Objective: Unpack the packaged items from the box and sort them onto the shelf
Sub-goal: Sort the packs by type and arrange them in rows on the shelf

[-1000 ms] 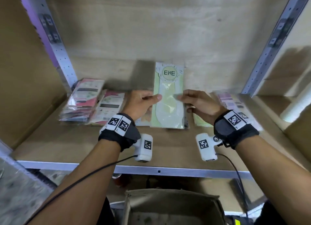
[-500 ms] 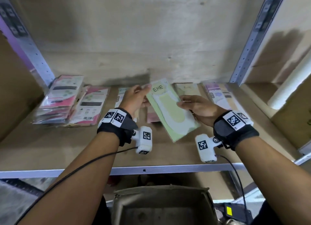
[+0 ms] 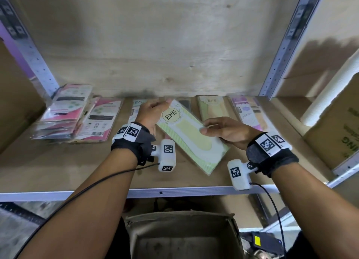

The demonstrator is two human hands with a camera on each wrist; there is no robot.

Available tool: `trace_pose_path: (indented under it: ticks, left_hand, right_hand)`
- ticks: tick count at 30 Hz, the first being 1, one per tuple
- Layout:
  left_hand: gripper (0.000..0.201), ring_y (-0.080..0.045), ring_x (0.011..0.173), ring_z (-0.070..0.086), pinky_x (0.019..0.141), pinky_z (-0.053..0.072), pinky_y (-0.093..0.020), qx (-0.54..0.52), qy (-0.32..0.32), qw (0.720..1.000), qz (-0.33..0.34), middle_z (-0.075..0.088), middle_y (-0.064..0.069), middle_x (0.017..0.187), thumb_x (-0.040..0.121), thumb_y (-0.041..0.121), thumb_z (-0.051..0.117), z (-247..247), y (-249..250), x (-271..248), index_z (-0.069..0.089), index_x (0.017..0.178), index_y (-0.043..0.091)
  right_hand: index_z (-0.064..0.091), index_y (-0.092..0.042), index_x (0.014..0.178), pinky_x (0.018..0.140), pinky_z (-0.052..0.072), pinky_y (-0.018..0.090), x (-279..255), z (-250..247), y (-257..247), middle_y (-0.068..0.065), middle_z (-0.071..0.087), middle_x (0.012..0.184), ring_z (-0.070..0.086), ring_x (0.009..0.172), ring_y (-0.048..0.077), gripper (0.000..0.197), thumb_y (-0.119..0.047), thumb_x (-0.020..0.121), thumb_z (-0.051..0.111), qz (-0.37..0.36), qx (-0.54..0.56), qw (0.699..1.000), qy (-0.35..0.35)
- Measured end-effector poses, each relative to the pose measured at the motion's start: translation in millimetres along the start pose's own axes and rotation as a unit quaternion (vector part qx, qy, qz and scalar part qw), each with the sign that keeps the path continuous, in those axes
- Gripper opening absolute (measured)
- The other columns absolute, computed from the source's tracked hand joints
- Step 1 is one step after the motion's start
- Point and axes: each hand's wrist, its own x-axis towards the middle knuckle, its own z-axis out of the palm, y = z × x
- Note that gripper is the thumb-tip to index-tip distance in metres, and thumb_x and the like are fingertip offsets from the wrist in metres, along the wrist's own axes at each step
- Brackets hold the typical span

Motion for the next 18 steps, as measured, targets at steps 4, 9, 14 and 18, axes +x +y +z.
trace_pose_path:
  ticks: [4, 9, 14, 18]
  left_hand:
    - [0.027, -0.028, 0.091, 0.074, 0.088, 0.059, -0.043, -0.006, -0.017, 0.999, -0.042, 0.077, -0.013, 0.100, 0.089, 0.028, 0.074, -8, 3, -3, 0.074, 0.107, 0.007]
    - [0.047, -0.026, 0.101, 0.072, 0.094, 0.056, -0.043, 0.003, -0.035, 0.998, -0.055, 0.077, -0.007, 0.105, 0.087, 0.051, 0.069, -12, 5, -5, 0.072, 0.116, 0.014]
    - [0.043, -0.011, 0.077, 0.074, 0.064, 0.057, -0.022, -0.017, -0.083, 0.994, -0.067, 0.079, -0.002, 0.094, 0.085, 0.054, 0.070, -2, 5, -10, 0.071, 0.109, 0.018]
    - [0.043, -0.018, 0.088, 0.075, 0.073, 0.059, -0.022, 0.068, -0.182, 0.978, -0.072, 0.078, -0.007, 0.105, 0.083, 0.035, 0.079, 19, 0, -17, 0.069, 0.117, 0.011]
  right_hand:
    - [0.064, -0.013, 0.095, 0.069, 0.046, 0.007, -2, 3, 0, -0.008, 0.070, 0.077, 0.063, 0.074, 0.002, 0.005, -0.008, 0.093, 0.065, -0.017, 0.024, 1.000, -0.006]
    - [0.064, -0.014, 0.097, 0.087, 0.045, 0.016, 1, 6, -1, 0.002, 0.066, 0.094, 0.060, 0.092, 0.012, 0.005, -0.010, 0.093, 0.065, -0.039, 0.005, 0.999, 0.013]
    - [0.063, -0.008, 0.093, 0.089, 0.049, 0.044, 4, 3, 1, 0.015, 0.064, 0.101, 0.061, 0.096, 0.031, 0.014, -0.001, 0.098, 0.052, -0.049, 0.143, 0.985, 0.081]
    - [0.060, -0.001, 0.111, 0.075, 0.058, 0.031, 7, -7, 2, 0.013, 0.069, 0.100, 0.066, 0.090, 0.028, 0.023, 0.007, 0.096, 0.044, -0.033, 0.226, 0.964, 0.139]
